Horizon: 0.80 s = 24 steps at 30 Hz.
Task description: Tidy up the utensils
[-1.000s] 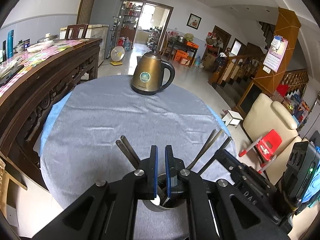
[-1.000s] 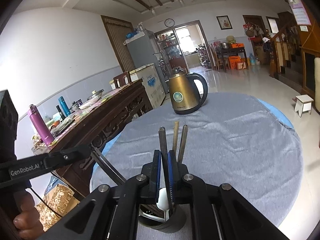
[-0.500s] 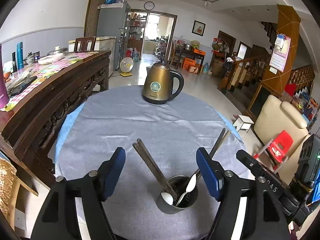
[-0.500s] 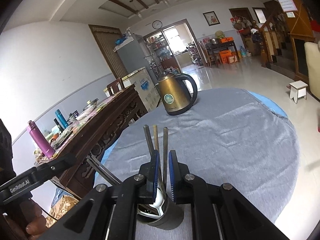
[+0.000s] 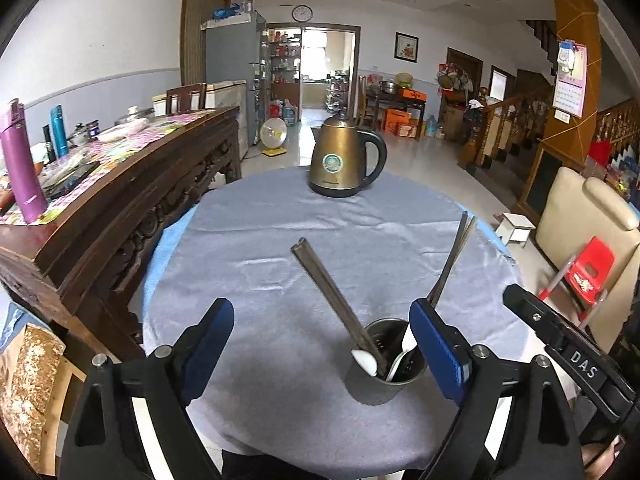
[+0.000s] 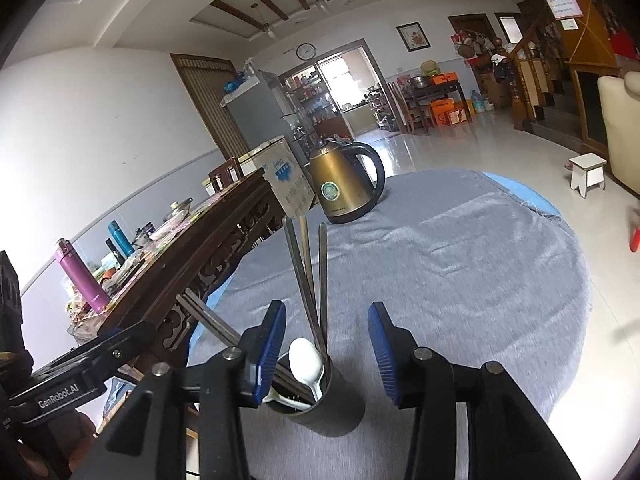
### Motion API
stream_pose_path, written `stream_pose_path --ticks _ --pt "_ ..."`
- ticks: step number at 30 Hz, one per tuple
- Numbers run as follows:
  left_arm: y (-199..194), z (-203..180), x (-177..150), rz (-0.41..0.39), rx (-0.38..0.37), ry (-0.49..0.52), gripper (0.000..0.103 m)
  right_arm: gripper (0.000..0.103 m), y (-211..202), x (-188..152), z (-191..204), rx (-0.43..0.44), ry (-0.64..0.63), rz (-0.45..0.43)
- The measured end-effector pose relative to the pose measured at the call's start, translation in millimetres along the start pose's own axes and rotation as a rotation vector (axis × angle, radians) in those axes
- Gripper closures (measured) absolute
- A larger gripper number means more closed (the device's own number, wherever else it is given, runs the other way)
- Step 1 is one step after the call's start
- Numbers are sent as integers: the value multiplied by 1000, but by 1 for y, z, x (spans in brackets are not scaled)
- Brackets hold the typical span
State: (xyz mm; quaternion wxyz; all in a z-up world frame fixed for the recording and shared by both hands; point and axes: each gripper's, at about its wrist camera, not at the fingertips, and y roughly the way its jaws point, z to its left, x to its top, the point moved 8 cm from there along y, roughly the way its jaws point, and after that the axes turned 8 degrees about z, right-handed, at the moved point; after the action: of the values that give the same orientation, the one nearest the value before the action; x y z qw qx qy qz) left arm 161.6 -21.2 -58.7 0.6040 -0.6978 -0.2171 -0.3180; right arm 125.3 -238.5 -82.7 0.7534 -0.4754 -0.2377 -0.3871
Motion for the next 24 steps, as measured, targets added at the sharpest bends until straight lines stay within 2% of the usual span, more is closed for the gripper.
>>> stream_pose_path --ticks 7,12,15,21,24 --pt "-4 12 -19 -9 89 -26 12 51 -11 -18 1 -8 -11 -8" --pt "-7 13 -31 -8 122 -22 12 50 -18 -28 10 -10 -46 -4" --pt "-10 15 -36 -14 151 -31 12 43 -24 -32 17 -7 -64 -9" --pt "-15 16 -36 -36 196 -38 12 39 -31 -35 25 -17 -102 -24" --pt "-11 13 -37 -10 192 -32 12 38 -29 -35 23 -20 -98 -18"
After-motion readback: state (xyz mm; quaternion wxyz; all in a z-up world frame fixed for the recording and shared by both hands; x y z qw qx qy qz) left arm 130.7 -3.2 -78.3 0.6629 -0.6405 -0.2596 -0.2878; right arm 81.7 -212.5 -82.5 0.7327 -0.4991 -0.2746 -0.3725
